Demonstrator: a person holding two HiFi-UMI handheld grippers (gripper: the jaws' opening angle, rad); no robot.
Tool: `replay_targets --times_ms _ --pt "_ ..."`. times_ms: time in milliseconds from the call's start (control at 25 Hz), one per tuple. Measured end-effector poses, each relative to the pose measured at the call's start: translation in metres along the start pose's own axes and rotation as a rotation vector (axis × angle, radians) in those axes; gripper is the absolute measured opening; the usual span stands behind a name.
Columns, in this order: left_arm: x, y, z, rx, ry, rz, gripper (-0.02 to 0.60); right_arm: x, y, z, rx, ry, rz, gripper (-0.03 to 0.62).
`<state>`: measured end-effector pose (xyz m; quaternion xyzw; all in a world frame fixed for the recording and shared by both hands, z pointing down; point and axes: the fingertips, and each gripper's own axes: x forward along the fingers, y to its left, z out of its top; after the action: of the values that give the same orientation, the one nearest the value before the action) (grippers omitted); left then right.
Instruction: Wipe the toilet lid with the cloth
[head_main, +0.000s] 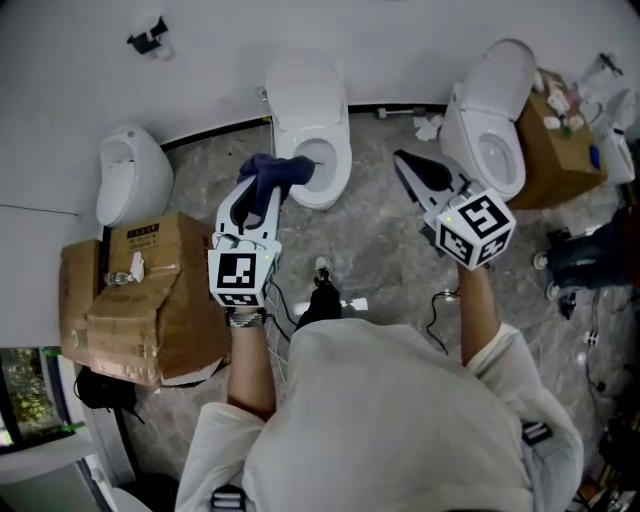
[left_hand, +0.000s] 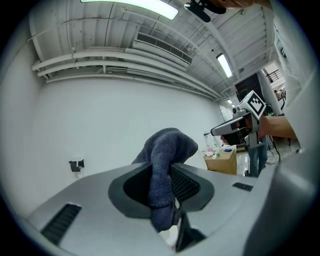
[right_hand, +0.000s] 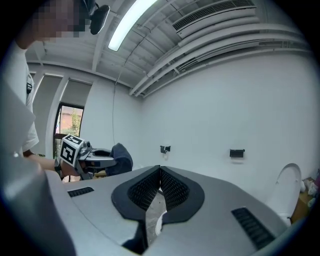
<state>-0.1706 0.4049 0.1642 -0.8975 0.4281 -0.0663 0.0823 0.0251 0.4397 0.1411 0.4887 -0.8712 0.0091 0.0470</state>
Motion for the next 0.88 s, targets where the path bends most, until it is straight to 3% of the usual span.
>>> replay_targets --times_ms 160,360,880 --pt "0.048 0.038 0.0 0.01 -0.021 -0.024 0.098 0.046 -0.033 0.013 0.032 -0.029 -0.026 0.029" --pt "0.101 0.084 -0.001 0.022 -0.017 -0.03 0.098 0.096 -0.08 0.021 0.003 -0.001 -0.134 0.031" --pt "0.202 0.169 -0.021 -0.021 -0.03 -0.071 0.097 0.207 -0.138 0.017 0.007 0.014 -0.16 0.029"
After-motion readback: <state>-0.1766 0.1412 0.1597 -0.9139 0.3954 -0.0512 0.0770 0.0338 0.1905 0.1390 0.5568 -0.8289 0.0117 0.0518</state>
